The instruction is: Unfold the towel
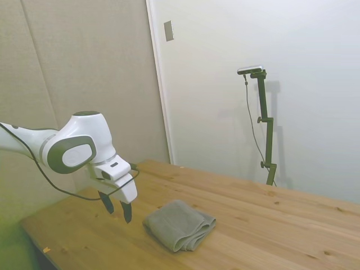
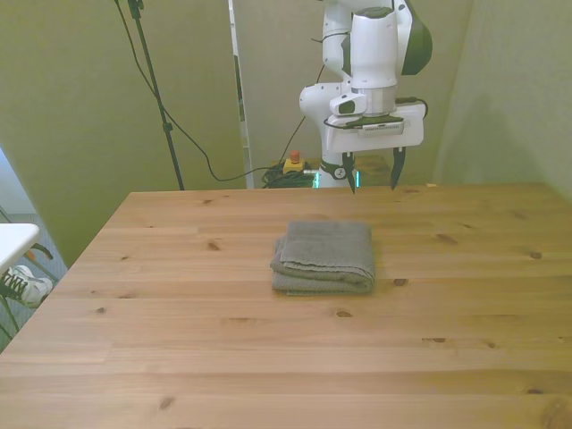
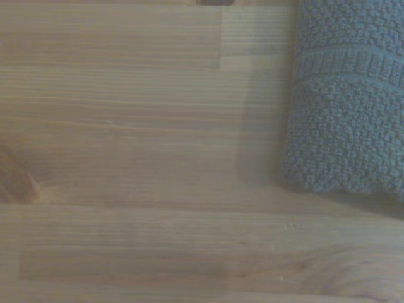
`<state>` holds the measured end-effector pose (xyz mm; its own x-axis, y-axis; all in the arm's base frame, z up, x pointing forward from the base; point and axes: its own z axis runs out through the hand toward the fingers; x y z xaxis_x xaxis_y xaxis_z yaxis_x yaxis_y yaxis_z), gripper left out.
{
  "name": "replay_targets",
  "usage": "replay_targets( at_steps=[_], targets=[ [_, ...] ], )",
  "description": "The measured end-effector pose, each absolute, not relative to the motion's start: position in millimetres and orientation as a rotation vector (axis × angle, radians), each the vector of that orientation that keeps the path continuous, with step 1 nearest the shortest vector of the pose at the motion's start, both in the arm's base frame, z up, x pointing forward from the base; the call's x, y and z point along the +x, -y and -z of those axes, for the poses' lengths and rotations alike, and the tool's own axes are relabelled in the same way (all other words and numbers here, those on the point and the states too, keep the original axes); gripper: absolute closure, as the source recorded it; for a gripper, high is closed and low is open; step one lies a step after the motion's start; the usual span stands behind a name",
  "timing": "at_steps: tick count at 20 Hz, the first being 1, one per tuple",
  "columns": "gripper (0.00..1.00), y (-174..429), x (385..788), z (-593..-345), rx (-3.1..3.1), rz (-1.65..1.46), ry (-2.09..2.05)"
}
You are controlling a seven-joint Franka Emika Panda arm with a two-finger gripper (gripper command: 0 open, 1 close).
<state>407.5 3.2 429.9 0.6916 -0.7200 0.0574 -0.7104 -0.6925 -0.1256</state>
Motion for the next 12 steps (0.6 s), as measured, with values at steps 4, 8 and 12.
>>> replay_targets(
  at_steps=[4, 8, 12],
  targets=[
    [0.00, 6.3, 408.6, -429.6, -2.796, 0.169, -1.219],
    [0.00, 67.8, 410.3, -423.0, -2.686, 0.182, -1.402],
    [0.00, 125.9, 412.0, -419.9, -2.577, 0.188, -1.548]
  ],
)
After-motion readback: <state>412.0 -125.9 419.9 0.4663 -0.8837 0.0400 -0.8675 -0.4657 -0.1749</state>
